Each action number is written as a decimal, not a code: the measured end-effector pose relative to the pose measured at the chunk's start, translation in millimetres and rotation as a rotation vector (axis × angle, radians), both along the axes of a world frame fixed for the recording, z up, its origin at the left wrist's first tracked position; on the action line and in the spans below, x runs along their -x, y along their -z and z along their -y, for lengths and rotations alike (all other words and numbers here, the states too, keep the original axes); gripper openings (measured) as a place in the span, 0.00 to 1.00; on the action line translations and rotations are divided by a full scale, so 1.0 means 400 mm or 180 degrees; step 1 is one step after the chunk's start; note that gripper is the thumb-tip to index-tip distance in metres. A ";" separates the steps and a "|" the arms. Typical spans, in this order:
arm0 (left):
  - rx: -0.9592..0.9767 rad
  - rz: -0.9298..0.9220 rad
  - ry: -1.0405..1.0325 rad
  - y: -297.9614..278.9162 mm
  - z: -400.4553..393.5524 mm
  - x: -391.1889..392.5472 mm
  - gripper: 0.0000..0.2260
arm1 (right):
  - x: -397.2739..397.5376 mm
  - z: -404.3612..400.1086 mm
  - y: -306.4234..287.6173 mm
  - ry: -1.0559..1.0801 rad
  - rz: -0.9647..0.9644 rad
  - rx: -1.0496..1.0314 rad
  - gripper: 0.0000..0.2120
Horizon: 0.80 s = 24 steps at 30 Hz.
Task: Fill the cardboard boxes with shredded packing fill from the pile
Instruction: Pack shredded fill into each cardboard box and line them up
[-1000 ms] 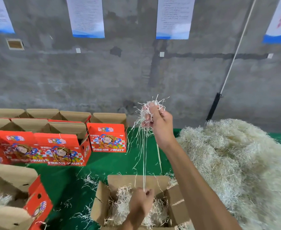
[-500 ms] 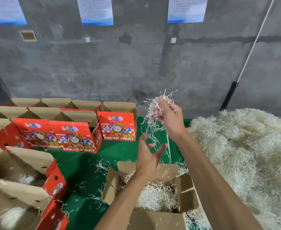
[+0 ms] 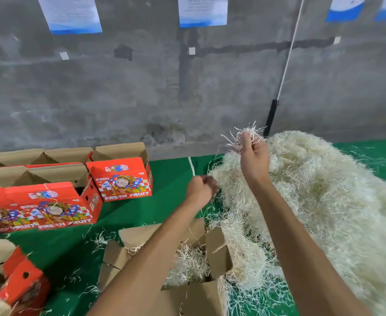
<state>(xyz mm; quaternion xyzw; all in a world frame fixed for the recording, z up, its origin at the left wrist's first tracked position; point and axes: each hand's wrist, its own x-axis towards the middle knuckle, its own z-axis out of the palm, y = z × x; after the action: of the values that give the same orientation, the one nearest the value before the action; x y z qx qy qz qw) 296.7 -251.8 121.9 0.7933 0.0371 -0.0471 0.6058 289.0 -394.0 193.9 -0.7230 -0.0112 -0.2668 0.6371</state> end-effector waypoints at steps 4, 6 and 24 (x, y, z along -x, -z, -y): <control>-0.0643 0.0887 -0.0098 -0.097 0.176 -0.071 0.13 | 0.021 0.124 0.100 0.0125 -0.0450 0.0246 0.24; -0.0932 0.1077 0.0306 -0.126 0.234 -0.105 0.11 | 0.031 0.185 0.149 0.0053 -0.0825 0.0470 0.24; -0.2294 0.0054 0.0657 0.388 -0.367 0.215 0.12 | 0.153 -0.292 0.508 -0.2609 -0.1960 0.2864 0.09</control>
<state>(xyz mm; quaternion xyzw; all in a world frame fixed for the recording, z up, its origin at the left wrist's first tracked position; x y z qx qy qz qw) 210.7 -105.2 -33.5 0.9556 -0.0339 -0.0853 0.2801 227.7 -277.4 -9.4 -0.8979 -0.2122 0.2446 0.2982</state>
